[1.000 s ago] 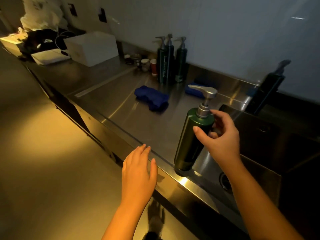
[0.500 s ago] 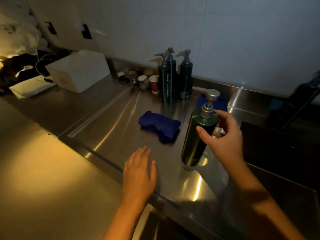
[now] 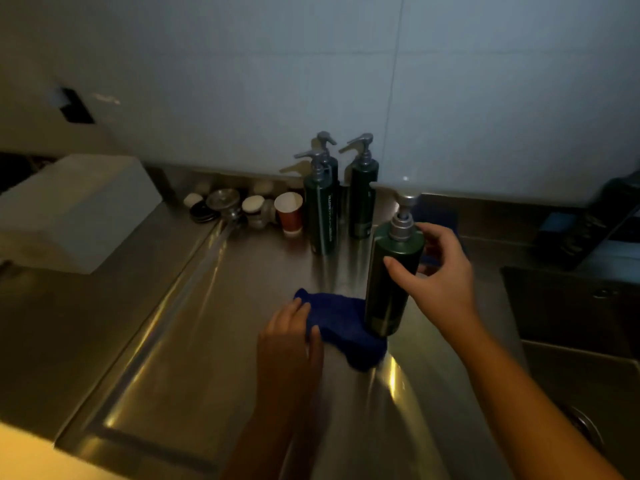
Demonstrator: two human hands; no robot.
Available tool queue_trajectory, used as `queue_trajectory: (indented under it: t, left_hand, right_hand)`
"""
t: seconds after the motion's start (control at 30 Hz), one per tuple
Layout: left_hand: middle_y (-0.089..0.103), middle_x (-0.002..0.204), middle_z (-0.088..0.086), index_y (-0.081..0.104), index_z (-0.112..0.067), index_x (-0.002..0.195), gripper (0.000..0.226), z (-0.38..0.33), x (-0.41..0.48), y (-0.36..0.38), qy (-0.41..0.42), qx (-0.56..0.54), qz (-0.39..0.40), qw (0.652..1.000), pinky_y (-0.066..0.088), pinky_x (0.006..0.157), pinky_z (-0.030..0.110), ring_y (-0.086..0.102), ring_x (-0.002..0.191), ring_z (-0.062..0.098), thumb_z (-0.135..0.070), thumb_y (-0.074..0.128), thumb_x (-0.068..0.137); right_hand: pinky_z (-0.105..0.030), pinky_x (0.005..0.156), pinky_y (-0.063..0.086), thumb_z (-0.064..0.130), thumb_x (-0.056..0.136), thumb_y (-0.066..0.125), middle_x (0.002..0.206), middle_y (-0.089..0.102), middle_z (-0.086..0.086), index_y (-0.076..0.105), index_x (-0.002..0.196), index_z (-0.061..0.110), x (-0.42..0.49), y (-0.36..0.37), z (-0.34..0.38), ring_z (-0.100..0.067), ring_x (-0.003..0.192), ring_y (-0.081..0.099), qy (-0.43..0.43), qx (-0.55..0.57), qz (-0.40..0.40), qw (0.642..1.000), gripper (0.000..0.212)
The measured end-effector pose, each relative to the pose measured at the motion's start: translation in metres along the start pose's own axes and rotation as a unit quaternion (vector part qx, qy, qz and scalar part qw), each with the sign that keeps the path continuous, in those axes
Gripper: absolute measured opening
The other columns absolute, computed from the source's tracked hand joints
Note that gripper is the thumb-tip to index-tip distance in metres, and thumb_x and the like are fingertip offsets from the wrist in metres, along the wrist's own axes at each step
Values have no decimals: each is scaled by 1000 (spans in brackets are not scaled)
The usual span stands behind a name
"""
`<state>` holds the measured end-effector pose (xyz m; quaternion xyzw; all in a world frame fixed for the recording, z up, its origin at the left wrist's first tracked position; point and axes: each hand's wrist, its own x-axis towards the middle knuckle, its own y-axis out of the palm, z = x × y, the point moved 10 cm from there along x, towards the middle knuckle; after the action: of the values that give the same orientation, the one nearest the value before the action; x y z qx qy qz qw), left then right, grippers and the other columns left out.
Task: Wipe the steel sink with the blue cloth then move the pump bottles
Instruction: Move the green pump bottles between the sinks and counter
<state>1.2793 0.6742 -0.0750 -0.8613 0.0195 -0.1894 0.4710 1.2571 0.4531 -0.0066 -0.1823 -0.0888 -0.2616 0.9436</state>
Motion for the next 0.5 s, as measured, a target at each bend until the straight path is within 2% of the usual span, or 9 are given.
queue_trajectory:
  t: [0.07,0.13,0.27,0.37,0.5]
  left_hand:
    - [63,114,17,60,-2,114,38,12,27,0,17,-7,8,1000,35,88,39,59,103,32,-27,46,89]
    - [64,111,18,62,-1,110,45,17,49,-1,49,-17,4,999,34,88,42,60,101,33,-30,38,86]
    - [64,111,18,63,1,108,40,27,88,9,82,-59,17,995,38,91,45,59,103,35,-24,45,82]
    - [65,107,17,64,0,106,43,28,110,20,117,-54,12,992,33,91,43,61,99,32,-27,41,82]
    - [65,108,16,63,-2,108,41,28,131,32,128,-83,10,988,35,90,36,58,100,28,-26,41,83]
  right_hand:
    - [-4,65,45,15,70,75,98,47,27,48,114,27,15,14,3,9,91,48,5,-1,-19,1000,53]
    - [-6,66,46,15,71,75,98,48,26,47,113,27,31,26,5,8,92,49,8,-3,-32,999,51]
    - [-10,70,46,13,73,73,104,48,18,47,118,22,61,43,3,1,96,49,23,-4,-49,999,52]
    - [-13,73,43,15,73,73,111,48,12,47,120,20,84,52,-8,-6,105,47,37,-17,-70,997,54]
    - [-11,73,40,18,73,74,115,47,11,46,121,20,109,64,-28,-8,107,47,56,-34,-88,994,55]
